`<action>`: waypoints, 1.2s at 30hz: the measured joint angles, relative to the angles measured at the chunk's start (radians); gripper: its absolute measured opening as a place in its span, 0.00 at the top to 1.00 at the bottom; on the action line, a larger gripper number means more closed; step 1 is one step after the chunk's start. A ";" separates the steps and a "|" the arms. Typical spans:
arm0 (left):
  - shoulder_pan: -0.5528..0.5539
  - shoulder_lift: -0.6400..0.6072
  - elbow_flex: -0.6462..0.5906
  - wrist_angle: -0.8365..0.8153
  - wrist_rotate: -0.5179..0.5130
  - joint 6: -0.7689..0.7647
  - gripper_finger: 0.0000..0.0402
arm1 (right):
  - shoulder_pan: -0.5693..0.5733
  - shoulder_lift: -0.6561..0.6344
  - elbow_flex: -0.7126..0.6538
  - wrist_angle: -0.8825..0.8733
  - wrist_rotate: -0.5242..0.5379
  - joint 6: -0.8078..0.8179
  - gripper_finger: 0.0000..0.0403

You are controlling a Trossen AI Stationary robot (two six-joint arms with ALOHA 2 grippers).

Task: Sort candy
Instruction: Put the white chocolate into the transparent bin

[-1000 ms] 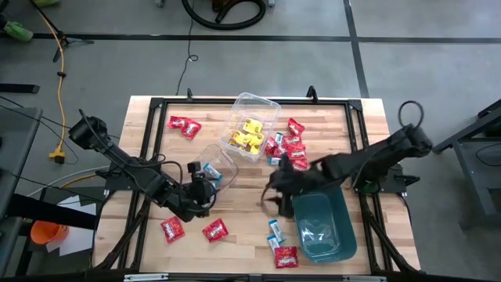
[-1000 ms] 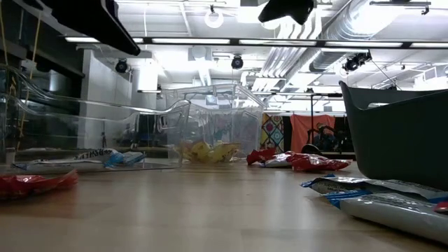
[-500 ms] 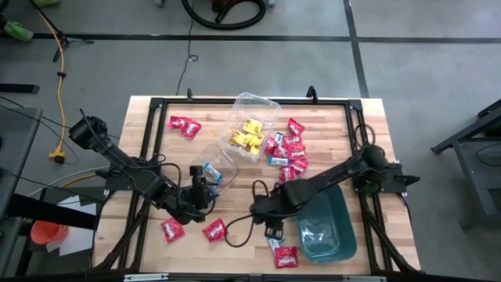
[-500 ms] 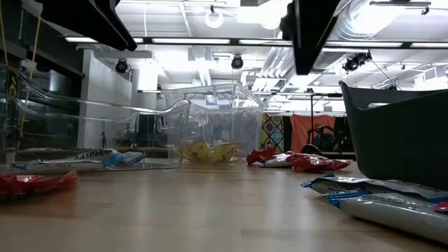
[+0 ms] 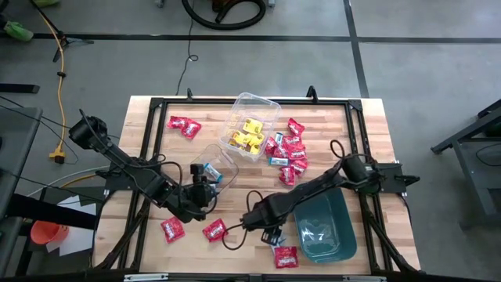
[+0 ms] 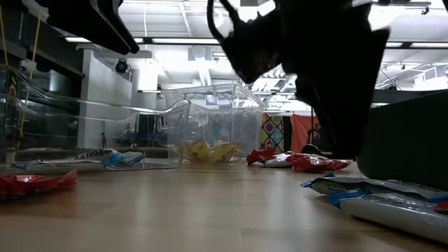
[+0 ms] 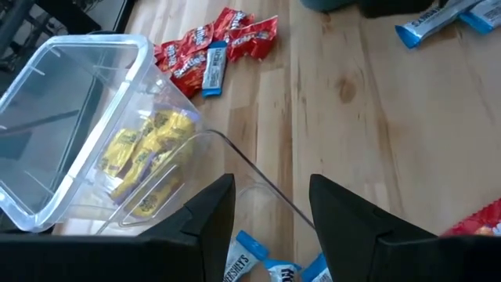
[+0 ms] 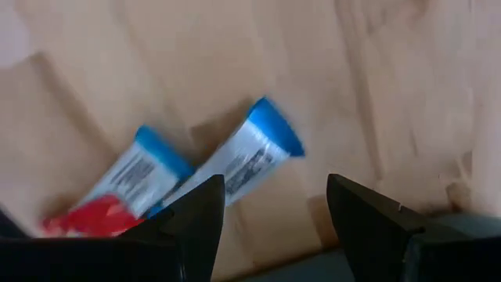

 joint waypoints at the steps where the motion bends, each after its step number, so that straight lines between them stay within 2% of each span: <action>1: 0.000 0.000 0.000 0.001 0.000 0.006 0.62 | 0.000 0.005 0.000 0.005 0.016 0.007 0.45; 11: 0.000 0.000 0.000 0.004 0.000 0.007 0.62 | -0.002 0.012 -0.019 0.062 0.057 0.069 0.45; 17: 0.000 0.000 0.000 0.004 0.002 0.007 0.62 | -0.003 0.006 -0.113 0.121 -0.002 0.090 0.45; 25: 0.000 0.000 0.001 0.005 0.003 0.007 0.62 | -0.013 0.005 -0.141 0.143 0.016 0.083 0.45; 30: 0.000 0.000 0.001 0.006 0.003 0.006 0.62 | -0.021 0.012 -0.104 0.082 -0.019 0.034 0.45; 36: 0.000 0.000 0.001 0.006 0.003 0.006 0.62 | -0.029 0.017 0.001 -0.062 -0.020 -0.030 0.45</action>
